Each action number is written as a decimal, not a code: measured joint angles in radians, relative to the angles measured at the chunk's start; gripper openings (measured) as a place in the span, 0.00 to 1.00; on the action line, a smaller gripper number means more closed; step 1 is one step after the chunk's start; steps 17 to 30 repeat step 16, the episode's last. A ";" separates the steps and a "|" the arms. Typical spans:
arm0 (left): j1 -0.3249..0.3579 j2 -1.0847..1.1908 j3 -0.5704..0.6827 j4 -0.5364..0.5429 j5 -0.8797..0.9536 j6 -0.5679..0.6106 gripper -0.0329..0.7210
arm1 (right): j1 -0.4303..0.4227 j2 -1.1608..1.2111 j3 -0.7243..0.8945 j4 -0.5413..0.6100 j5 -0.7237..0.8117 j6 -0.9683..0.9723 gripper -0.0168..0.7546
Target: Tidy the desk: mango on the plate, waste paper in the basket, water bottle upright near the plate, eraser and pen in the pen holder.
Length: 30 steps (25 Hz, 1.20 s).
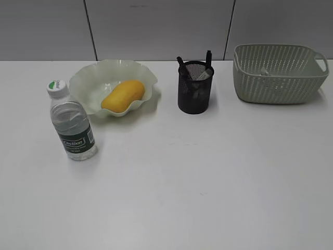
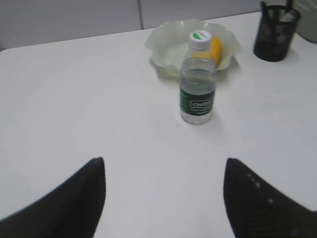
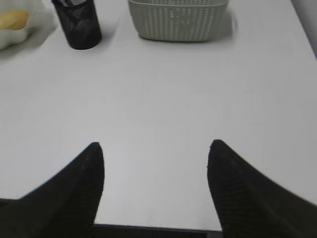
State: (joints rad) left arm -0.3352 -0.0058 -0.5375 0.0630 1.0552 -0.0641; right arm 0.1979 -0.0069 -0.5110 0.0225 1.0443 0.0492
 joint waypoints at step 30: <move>0.156 0.000 0.000 0.001 0.000 0.000 0.72 | -0.151 -0.002 0.001 0.014 -0.001 0.000 0.68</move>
